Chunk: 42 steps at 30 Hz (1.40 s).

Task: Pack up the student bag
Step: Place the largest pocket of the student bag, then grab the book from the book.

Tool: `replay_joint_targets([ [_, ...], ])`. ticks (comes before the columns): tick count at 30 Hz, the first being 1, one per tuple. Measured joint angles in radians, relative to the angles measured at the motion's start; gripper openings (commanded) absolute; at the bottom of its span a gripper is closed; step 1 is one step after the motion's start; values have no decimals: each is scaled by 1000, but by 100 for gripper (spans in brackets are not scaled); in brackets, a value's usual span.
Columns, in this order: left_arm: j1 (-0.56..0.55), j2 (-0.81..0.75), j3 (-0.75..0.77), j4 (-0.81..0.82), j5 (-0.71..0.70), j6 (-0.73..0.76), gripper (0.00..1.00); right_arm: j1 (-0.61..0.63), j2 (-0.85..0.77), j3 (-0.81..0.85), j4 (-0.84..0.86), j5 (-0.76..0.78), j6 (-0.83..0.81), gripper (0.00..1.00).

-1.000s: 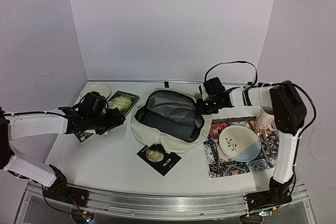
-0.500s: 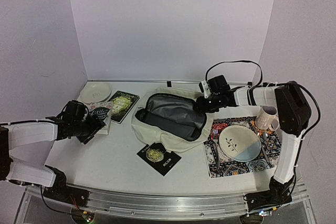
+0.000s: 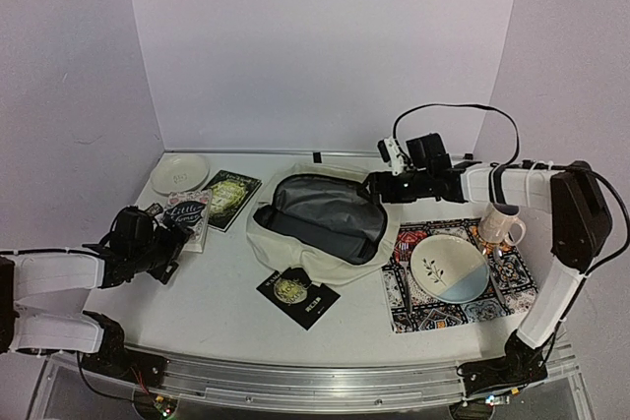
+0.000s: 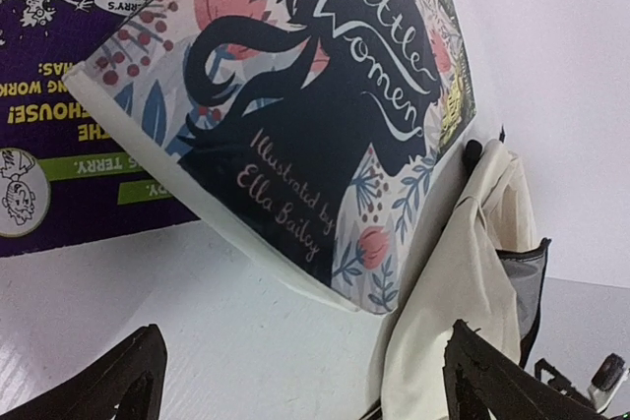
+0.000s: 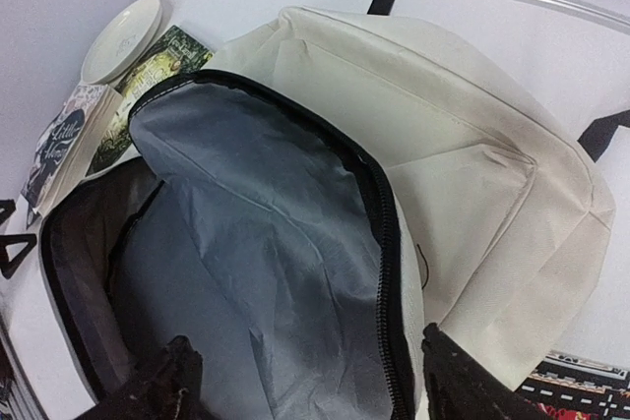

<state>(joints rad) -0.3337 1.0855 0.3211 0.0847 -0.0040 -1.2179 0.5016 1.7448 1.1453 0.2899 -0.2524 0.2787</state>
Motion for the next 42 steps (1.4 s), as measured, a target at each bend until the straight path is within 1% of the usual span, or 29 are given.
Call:
replay_joint_targets([
  [2, 0, 12, -2, 31, -5, -21, 99, 0, -13, -15, 3, -1, -4, 83],
  [4, 0, 31, -1, 70, -10, -38, 96, 0, -23, -27, 3, -2, -4, 84],
  [10, 0, 129, 0, 183, -15, -93, 92, 0, -76, -77, 17, -2, -5, 86],
  [16, 0, 250, -4, 331, -15, -158, 88, 0, -126, -95, 28, -1, -11, 87],
  [22, 0, 408, -5, 521, -11, -216, 80, 0, -145, -95, 33, -3, -18, 88],
  [28, 0, 526, -11, 702, -9, -278, 58, 0, -148, -95, 33, -7, -24, 89],
  [32, 0, 565, -29, 772, -6, -302, 43, 0, -148, -95, 33, -11, -26, 89],
  [36, -2, 551, -63, 805, -9, -305, 28, 0, -148, -95, 33, -15, -29, 89],
  [38, -2, 517, -84, 815, -11, -305, 21, 0, -148, -95, 33, -18, -29, 89],
  [40, -2, 479, -104, 819, -15, -306, 17, 0, -148, -95, 33, -21, -29, 89],
  [42, -2, 446, -122, 817, -14, -312, 15, 0, -148, -95, 33, -24, -29, 89],
])
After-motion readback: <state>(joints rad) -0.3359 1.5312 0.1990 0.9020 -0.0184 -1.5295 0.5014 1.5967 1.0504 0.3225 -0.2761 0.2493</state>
